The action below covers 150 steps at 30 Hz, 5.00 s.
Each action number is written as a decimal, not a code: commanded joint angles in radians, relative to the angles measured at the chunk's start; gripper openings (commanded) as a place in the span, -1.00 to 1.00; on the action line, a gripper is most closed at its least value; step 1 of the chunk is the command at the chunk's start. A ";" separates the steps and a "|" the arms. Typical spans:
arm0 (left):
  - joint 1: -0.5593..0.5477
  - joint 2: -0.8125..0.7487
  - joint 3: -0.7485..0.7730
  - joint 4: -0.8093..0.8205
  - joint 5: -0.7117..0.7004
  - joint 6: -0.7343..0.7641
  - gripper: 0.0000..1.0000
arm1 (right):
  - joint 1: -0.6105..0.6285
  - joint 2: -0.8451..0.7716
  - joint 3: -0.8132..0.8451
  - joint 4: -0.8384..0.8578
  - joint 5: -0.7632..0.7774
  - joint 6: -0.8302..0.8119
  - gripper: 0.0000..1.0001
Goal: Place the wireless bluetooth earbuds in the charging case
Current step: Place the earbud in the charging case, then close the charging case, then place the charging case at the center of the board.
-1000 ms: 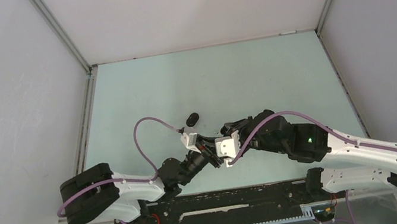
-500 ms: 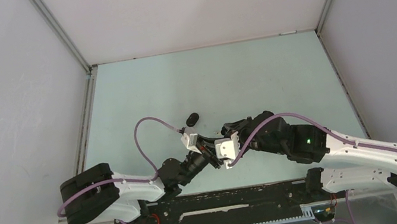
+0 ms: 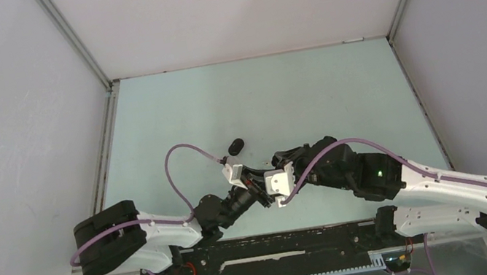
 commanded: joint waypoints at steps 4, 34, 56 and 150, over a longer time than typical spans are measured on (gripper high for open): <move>-0.001 0.000 0.028 0.056 -0.024 0.016 -1.00 | 0.007 -0.029 0.005 -0.002 -0.007 0.032 -1.00; -0.010 -0.009 0.019 0.061 -0.030 0.072 -1.00 | 0.009 -0.016 0.034 -0.176 -0.091 0.029 -0.61; -0.034 0.025 0.016 0.059 -0.017 0.139 -1.00 | -0.062 0.025 0.284 -0.588 -0.352 0.013 0.28; 0.200 0.499 0.924 -1.593 0.212 -0.187 0.08 | -1.714 -0.138 -0.115 -0.169 -1.051 0.640 0.99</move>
